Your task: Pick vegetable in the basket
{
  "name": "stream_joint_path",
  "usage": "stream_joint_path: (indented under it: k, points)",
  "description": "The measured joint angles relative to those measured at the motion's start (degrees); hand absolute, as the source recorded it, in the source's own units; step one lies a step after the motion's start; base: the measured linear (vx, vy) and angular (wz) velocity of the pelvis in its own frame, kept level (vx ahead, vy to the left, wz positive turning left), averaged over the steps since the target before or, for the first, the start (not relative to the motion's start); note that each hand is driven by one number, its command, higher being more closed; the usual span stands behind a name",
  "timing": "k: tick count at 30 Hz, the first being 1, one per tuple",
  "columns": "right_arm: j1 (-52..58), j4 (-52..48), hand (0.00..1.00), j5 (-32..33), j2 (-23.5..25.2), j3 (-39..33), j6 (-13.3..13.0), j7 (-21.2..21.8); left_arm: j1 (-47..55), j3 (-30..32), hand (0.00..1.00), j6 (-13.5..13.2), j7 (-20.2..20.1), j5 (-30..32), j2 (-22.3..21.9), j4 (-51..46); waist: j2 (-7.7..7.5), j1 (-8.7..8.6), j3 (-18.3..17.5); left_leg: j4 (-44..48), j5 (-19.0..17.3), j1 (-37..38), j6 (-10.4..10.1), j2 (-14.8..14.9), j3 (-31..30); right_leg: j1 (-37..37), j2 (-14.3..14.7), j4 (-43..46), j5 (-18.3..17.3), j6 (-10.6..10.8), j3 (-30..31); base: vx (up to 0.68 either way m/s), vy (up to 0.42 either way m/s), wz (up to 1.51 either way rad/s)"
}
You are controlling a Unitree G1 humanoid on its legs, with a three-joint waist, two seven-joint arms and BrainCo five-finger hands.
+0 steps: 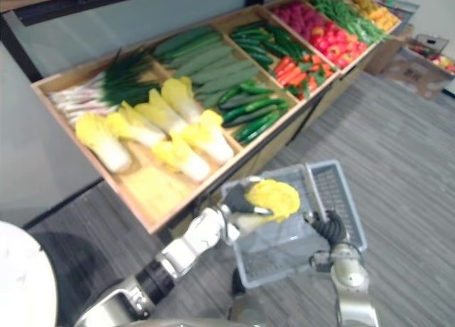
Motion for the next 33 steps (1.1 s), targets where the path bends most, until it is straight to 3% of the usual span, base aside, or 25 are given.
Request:
stream_joint_path:
  k: [10, 11, 18, 26, 33]
  points:
    - [0.8, 0.0, 1.00, 0.6, 0.1, 2.7, -0.2, 0.0, -2.4, 0.0, 1.00, 0.1, 3.1, 2.2, -1.7, 7.3, -0.18, -0.54, 0.1, 0.0, -0.7, 0.2, 0.0, 0.0, 1.3, -1.1, 0.5, 0.1, 0.0, 0.1, 1.7, 0.01, -0.022, -0.09]
    - [0.9, 0.1, 1.00, 0.6, 0.1, 2.9, -0.2, 0.0, -2.4, 0.0, 0.00, 0.1, 3.4, 3.4, -1.7, 7.7, -0.21, -0.54, 0.1, 0.0, -0.8, 0.3, -0.1, 0.0, 1.4, -1.1, 0.6, 0.1, 0.0, 0.1, 1.7, 0.00, -0.025, -0.03]
    - [0.7, 0.2, 1.00, 0.6, 0.5, 4.6, -0.2, -0.1, -2.6, -0.4, 0.00, 0.1, 3.5, 3.8, -1.7, 9.6, -0.84, -0.50, 0.5, 0.0, -0.8, 0.3, -0.1, 0.0, 1.4, -1.1, 0.6, 0.0, 0.0, 0.1, 1.8, 0.00, -0.019, 0.00]
    - [0.3, 2.2, 1.00, 0.4, 0.8, 4.8, -0.1, -0.2, -2.5, -4.2, 0.00, 0.1, -1.0, 3.3, -1.7, 9.6, -0.95, -0.46, 0.5, 0.0, -0.8, 0.3, -0.1, 0.0, 1.4, -1.1, 0.6, 0.0, 0.0, 0.1, 1.7, 0.00, -0.013, 0.00]
    - [0.3, 2.5, 1.00, -0.1, 1.3, 4.7, -0.1, -0.2, -2.5, -5.4, 0.00, 0.1, -2.3, 3.3, -1.7, 9.6, -0.93, -0.46, 0.5, 0.0, -0.8, 0.3, -0.1, 0.0, 1.2, -0.9, 0.5, 0.0, 0.0, 0.1, 1.6, 0.00, -0.017, 0.00]
